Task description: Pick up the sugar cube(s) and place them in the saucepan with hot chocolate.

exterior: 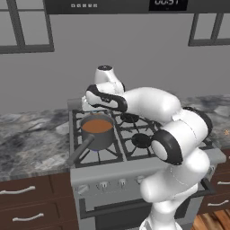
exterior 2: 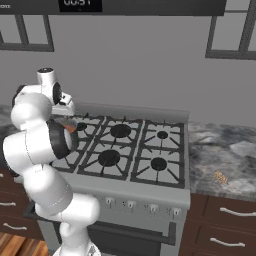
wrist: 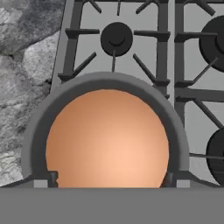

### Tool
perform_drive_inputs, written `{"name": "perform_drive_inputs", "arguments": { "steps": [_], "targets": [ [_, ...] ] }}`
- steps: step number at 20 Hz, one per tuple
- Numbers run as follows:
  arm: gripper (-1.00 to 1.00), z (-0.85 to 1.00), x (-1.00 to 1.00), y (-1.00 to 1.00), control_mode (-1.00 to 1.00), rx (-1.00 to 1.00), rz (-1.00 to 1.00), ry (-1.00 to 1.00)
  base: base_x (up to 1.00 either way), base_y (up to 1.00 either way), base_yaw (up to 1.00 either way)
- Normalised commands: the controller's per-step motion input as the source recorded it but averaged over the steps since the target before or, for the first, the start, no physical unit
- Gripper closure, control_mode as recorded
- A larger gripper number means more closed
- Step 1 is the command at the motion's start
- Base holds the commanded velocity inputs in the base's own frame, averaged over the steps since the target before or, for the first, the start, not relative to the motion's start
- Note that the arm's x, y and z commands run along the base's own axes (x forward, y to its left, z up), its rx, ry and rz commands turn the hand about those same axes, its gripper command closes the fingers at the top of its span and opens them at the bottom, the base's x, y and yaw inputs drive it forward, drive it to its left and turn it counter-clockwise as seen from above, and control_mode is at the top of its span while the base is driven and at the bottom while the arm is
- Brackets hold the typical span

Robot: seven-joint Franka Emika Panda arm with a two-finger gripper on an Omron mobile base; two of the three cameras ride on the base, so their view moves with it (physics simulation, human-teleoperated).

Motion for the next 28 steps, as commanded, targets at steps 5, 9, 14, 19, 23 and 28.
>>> {"name": "perform_drive_inputs", "arguments": {
  "steps": [5, 9, 14, 19, 23, 28],
  "targets": [
    [-1.00, 0.48, -0.27, -0.42, -1.00, 0.01, 0.00, -0.16, 0.00, 0.00, 0.00],
    [-1.00, 0.39, -0.36, -0.83, -1.00, 0.10, 0.00, -0.20, 0.00, 0.00, 0.00],
    [-1.00, 0.25, -0.26, -0.67, -1.00, 0.16, 0.00, -0.16, 0.00, 0.00, 0.00],
    [-1.00, 0.07, -0.19, -0.69, -1.00, 0.15, -0.01, -0.14, 0.00, 0.00, 0.00],
    [-1.00, 0.00, -0.03, -0.72, -1.00, 0.10, -0.01, -0.06, 0.00, 0.00, 0.00],
    [-1.00, -0.04, 0.04, -0.53, -1.00, 0.01, -0.08, 0.02, 0.00, 0.00, 0.00]
  ]
}}
